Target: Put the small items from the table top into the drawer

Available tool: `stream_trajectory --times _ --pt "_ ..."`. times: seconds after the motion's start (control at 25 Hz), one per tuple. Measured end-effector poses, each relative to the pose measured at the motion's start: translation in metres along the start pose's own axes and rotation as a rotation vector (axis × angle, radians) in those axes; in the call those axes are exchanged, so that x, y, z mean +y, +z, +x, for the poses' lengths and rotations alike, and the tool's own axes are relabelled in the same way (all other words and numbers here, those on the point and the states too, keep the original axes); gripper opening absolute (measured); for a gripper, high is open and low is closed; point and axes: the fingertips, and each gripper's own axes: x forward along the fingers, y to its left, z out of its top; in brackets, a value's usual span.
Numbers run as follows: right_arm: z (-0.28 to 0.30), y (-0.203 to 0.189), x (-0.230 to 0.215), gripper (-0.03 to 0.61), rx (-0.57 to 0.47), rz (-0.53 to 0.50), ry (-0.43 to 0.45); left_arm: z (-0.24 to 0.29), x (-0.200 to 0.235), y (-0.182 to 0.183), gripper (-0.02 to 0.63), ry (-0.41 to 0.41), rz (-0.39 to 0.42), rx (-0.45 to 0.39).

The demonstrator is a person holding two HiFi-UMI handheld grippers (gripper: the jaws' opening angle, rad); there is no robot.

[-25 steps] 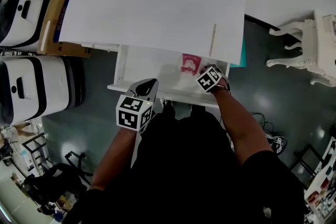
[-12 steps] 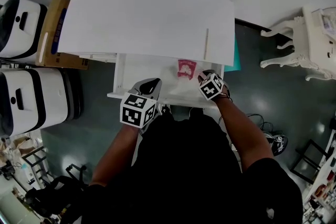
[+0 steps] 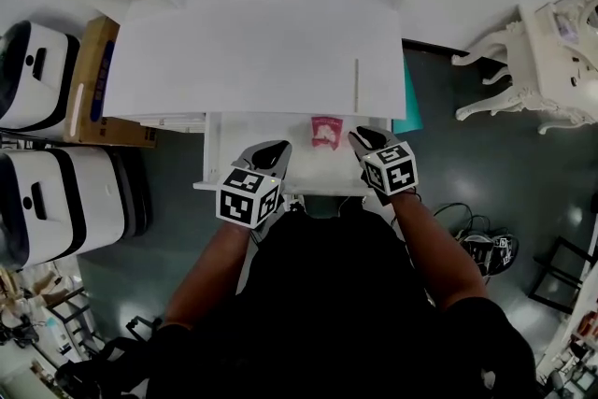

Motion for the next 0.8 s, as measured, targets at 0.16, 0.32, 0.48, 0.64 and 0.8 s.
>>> stream_trajectory --times 0.16,0.32,0.48,0.64,0.8 --pt "-0.031 0.024 0.009 0.091 -0.106 0.083 0.047 -0.001 -0.007 0.011 0.011 -0.014 0.018 -0.019" --pt "-0.058 0.039 0.011 0.068 -0.178 0.112 0.054 -0.005 -0.013 0.022 0.011 -0.028 0.038 -0.047" --pt "-0.075 0.044 0.016 0.052 -0.215 0.124 0.075 -0.007 -0.019 0.028 0.011 -0.038 0.042 -0.065" --pt "-0.084 0.044 0.019 0.036 -0.238 0.125 0.091 -0.008 -0.026 0.030 0.011 -0.046 0.052 -0.070" --pt "-0.087 0.036 0.021 0.028 -0.225 0.110 0.089 -0.007 -0.031 0.029 0.011 -0.046 0.061 -0.070"
